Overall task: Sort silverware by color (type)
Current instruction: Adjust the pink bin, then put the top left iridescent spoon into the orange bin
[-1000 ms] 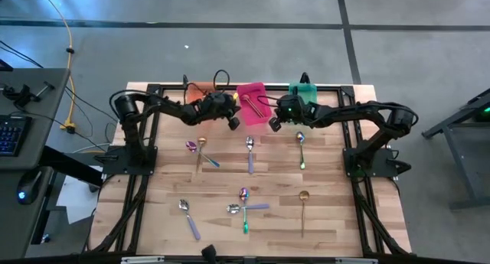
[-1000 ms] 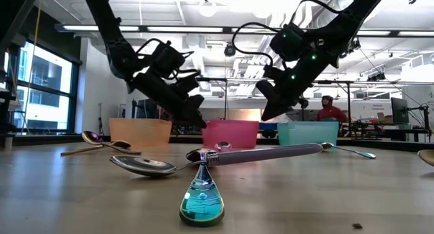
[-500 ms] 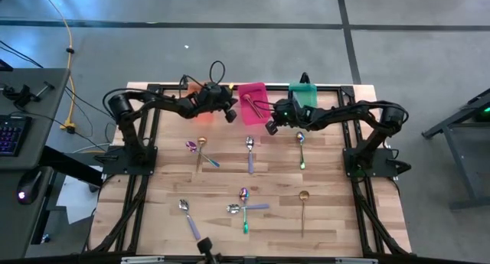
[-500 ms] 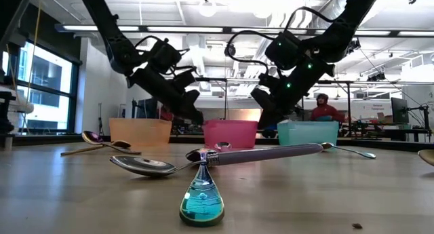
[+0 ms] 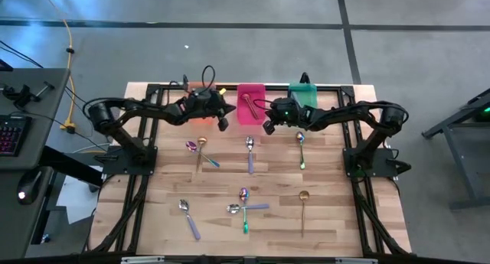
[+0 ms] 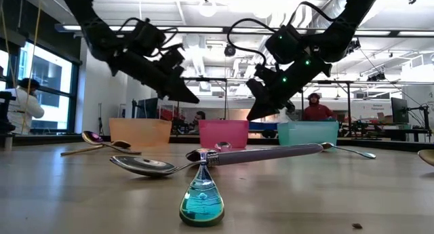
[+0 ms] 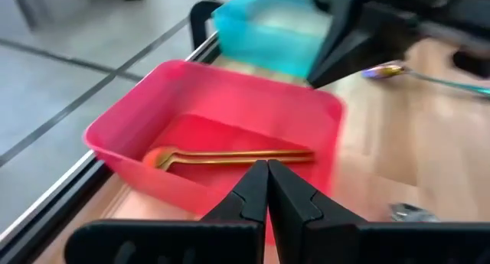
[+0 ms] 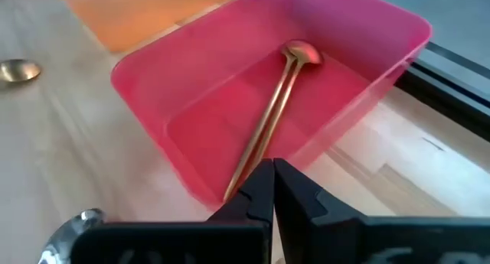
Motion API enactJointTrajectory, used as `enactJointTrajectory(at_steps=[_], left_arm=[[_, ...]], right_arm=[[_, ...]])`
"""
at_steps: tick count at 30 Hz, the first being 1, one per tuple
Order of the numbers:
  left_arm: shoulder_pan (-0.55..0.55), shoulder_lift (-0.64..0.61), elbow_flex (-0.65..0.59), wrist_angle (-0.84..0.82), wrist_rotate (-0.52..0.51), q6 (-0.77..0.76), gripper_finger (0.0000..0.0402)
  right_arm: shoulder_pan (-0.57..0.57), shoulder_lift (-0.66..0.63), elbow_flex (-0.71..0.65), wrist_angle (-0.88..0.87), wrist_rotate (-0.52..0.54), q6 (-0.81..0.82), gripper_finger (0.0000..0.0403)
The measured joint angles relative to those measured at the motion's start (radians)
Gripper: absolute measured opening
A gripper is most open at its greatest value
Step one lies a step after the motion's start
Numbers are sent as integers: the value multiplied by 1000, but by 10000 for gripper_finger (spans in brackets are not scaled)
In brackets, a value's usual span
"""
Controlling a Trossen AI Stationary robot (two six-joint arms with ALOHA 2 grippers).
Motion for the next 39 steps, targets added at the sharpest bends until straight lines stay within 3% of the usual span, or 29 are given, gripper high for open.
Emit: enactJointTrajectory(at_steps=[12, 23, 31, 39], left_arm=[[-28, -186, -124, 2, 7, 41, 0], [-77, -240, -182, -23, 7, 62, 0], [-180, -252, -183, -117, 7, 72, 0], [-296, -302, -183, -272, -31, 102, 0]], right_arm=[[12, 0, 0, 34, 3, -48, 0], [27, 0, 0, 74, 34, -123, 0], [65, -9, 0, 96, 7, -180, 0], [95, -103, 0, 34, -39, -239, 0]])
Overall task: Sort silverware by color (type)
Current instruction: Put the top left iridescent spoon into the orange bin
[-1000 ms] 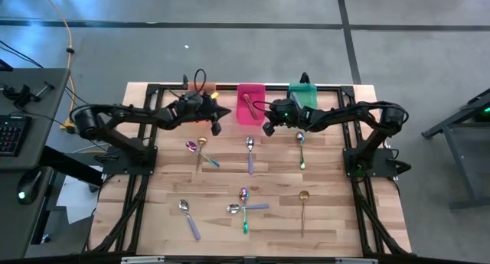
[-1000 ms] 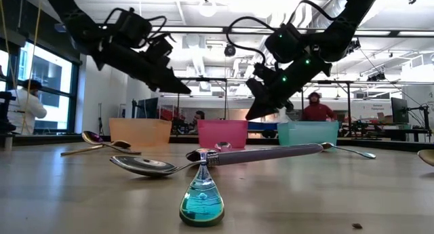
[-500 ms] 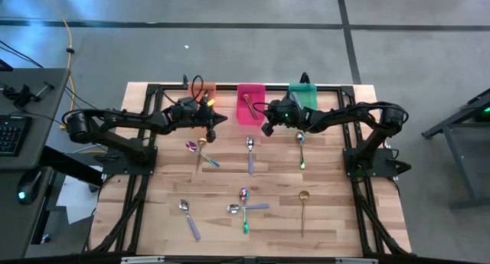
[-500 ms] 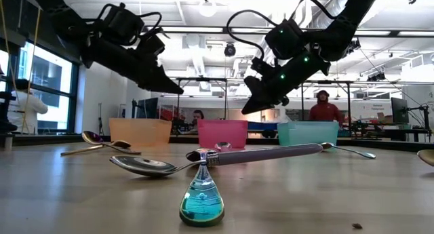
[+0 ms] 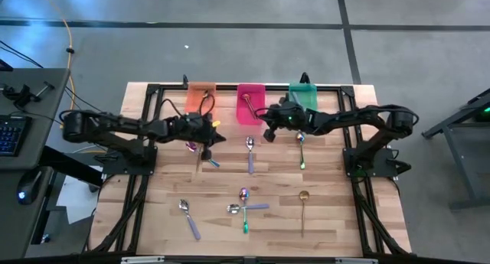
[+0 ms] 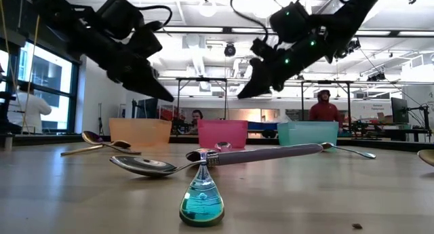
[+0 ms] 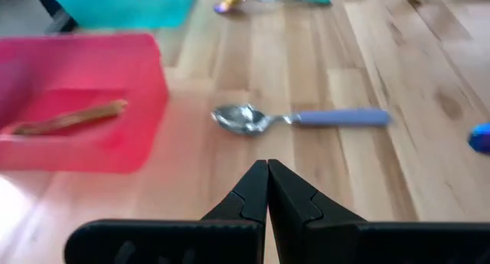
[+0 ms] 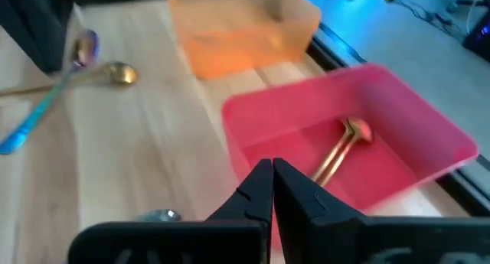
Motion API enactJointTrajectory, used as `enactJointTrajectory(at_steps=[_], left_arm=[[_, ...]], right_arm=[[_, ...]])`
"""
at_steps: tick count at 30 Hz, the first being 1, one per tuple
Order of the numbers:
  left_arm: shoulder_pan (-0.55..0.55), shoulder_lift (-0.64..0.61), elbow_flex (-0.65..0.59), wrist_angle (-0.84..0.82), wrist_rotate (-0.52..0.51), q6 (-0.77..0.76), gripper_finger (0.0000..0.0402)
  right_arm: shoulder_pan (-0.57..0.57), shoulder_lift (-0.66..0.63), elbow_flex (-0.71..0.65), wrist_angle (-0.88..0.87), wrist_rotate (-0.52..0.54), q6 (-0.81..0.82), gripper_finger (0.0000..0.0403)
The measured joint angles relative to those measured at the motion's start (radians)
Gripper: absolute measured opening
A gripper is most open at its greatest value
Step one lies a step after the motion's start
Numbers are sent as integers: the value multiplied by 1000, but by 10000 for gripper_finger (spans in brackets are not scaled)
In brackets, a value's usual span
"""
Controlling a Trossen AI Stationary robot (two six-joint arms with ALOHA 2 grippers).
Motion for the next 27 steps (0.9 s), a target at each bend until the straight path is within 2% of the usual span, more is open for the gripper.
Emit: enactJointTrajectory(at_steps=[5, 10, 17, 27], left_arm=[[-68, -22, 0, -79, -3, -32, 0], [-136, -22, 0, -145, -44, -84, 8], [-198, -22, 55, -401, -117, -95, 45], [-219, -22, 135, -677, -114, -95, 98]], right_arm=[[33, -16, -6, 9, -63, -15, 0], [73, -10, -101, 124, -81, -11, 0], [111, -10, -239, 299, -78, 43, 0], [166, -10, -259, 313, -48, 42, 0]])
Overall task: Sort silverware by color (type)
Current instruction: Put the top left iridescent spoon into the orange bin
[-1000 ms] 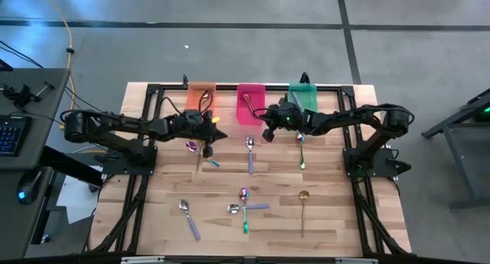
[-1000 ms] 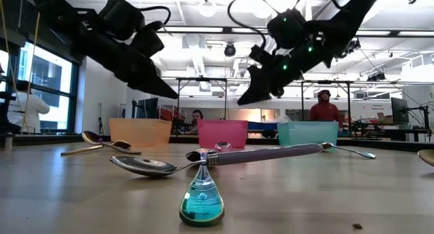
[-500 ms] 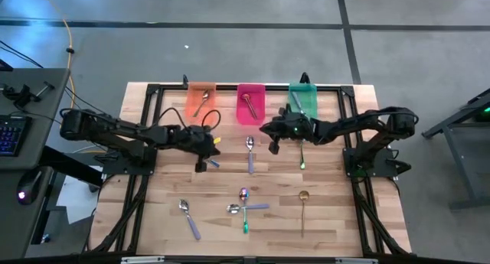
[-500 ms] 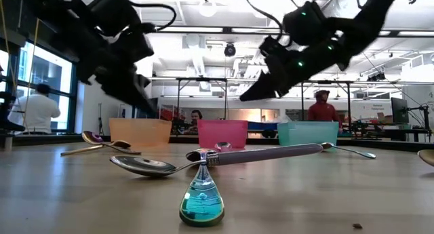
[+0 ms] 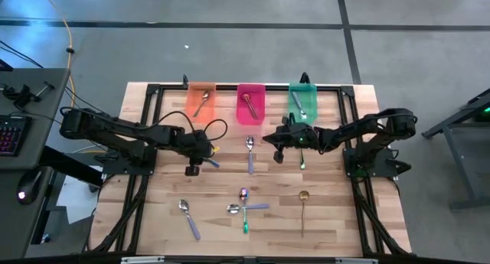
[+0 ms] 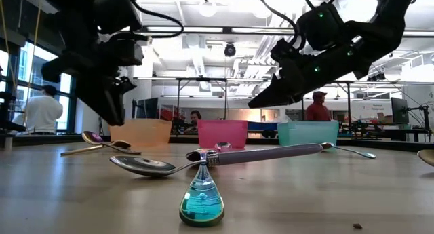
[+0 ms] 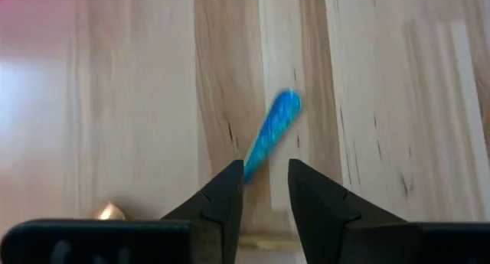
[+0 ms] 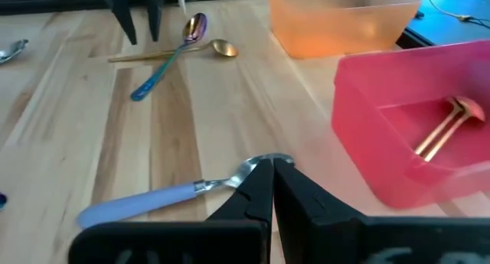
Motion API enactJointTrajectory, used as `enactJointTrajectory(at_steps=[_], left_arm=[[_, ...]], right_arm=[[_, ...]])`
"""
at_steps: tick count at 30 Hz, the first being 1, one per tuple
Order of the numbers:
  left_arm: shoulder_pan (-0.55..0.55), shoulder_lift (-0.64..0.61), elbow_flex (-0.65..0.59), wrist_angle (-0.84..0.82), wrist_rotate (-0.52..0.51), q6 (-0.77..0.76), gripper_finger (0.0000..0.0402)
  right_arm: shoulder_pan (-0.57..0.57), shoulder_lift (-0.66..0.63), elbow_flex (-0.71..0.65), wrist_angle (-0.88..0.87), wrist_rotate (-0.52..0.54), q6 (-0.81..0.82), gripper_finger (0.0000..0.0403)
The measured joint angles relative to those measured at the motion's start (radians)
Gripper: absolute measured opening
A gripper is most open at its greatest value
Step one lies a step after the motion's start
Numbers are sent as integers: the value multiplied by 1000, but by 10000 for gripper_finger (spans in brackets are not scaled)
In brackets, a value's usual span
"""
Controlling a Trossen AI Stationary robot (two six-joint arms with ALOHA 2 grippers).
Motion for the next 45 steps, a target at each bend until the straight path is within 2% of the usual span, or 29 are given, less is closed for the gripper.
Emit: enactJointTrajectory(at_steps=[6, 17, 25, 29, 36, 45], left_arm=[[24, 1, 7, -59, 75, 21, 111], [94, 34, 7, -57, 91, 99, 147], [97, 116, 7, -48, 80, 144, 165], [97, 164, 7, -46, 39, 149, 153], [93, 208, 26, -58, 35, 169, 114], [86, 216, 69, -60, 15, 227, 42]], right_arm=[[9, 0, 0, 0, 0, 0, 0], [8, 0, 1, 0, 16, -2, 0], [8, 0, 1, 2, 16, -8, 0], [8, 0, 1, 2, 16, -8, 0], [8, 0, 1, 2, 16, -8, 0], [8, 0, 1, 2, 16, -8, 0]])
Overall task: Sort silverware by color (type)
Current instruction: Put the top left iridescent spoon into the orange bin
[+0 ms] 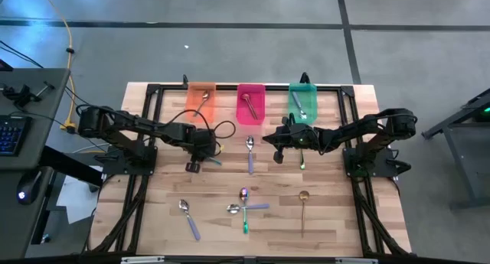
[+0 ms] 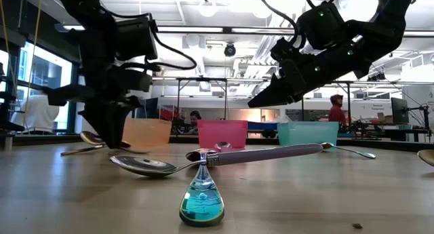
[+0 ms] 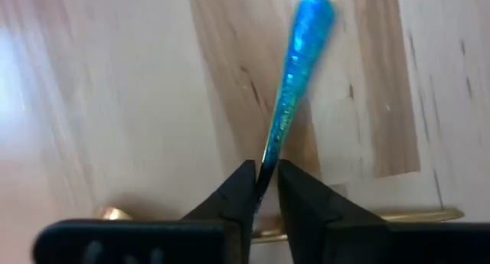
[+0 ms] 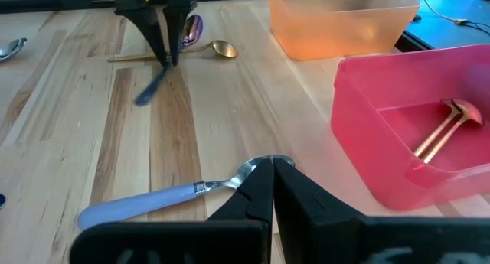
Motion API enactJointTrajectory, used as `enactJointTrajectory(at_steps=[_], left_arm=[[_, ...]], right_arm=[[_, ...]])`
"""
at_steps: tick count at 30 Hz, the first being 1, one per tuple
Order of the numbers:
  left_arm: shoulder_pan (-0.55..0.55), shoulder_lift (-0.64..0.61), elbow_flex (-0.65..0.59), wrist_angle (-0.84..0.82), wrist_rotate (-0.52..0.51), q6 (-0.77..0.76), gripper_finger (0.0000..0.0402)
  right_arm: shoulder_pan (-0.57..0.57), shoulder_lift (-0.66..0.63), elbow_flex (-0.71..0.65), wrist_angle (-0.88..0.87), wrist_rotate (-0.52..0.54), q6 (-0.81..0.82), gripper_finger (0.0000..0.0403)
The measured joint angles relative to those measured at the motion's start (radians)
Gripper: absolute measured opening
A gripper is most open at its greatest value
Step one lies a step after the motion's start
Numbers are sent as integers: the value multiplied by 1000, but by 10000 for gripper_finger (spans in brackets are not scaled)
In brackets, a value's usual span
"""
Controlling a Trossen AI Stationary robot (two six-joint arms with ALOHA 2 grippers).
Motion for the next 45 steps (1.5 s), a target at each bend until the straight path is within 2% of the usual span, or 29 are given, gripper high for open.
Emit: enactJointTrajectory(at_steps=[5, 17, 22, 26, 34, 40, 45], left_arm=[[-1, 0, -1, -12, -3, 0, 6], [2, 0, 73, -40, -3, -42, 3], [47, -30, 127, -67, 1, -61, 2], [152, -89, 170, -98, 3, -106, 2], [464, -168, 246, -78, 4, -218, 1], [678, -127, 250, 32, 54, -268, 1], [779, -43, 249, 113, 150, -311, 1]], right_arm=[[0, 0, 0, 0, 0, 0, 0], [0, 0, 0, -1, 0, 0, 0], [0, 0, 0, -1, 0, 7, 0], [0, 0, 0, -5, 0, 4, 0], [0, 0, 0, -6, 0, 2, 0], [0, 0, 0, -6, 0, 3, 0], [0, 0, 0, -6, 0, 3, 0]])
